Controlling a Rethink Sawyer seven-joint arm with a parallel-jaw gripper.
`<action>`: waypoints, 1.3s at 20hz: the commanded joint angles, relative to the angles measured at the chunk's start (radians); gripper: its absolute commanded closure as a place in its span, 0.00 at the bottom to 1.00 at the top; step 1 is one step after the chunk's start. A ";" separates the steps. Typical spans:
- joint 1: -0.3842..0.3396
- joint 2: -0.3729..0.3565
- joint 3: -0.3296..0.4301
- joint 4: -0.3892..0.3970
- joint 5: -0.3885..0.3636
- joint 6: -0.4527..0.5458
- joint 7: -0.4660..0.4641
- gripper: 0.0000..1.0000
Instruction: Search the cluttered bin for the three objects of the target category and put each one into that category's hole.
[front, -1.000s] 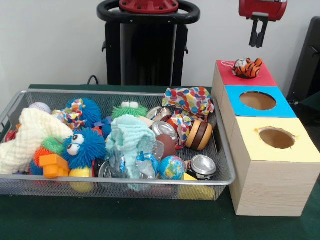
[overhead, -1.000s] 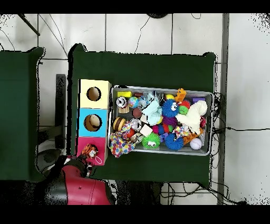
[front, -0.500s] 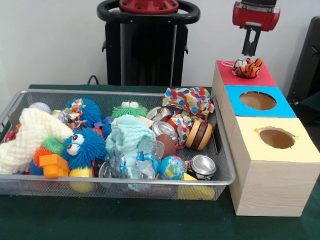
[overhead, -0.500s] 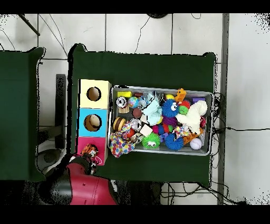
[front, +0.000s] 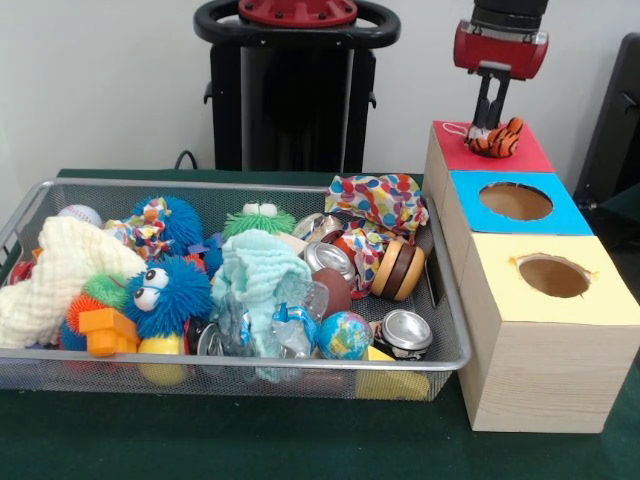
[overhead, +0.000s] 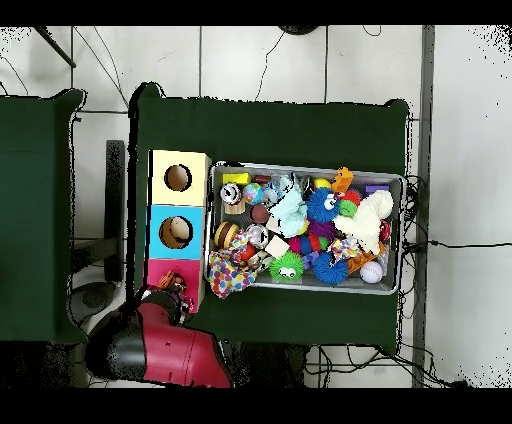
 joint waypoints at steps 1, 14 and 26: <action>-0.046 0.051 0.119 0.066 0.006 -0.060 0.202 1.00; -0.022 0.106 0.126 0.053 0.014 -0.111 0.233 1.00; 0.044 0.177 0.078 0.022 0.038 -0.156 0.252 1.00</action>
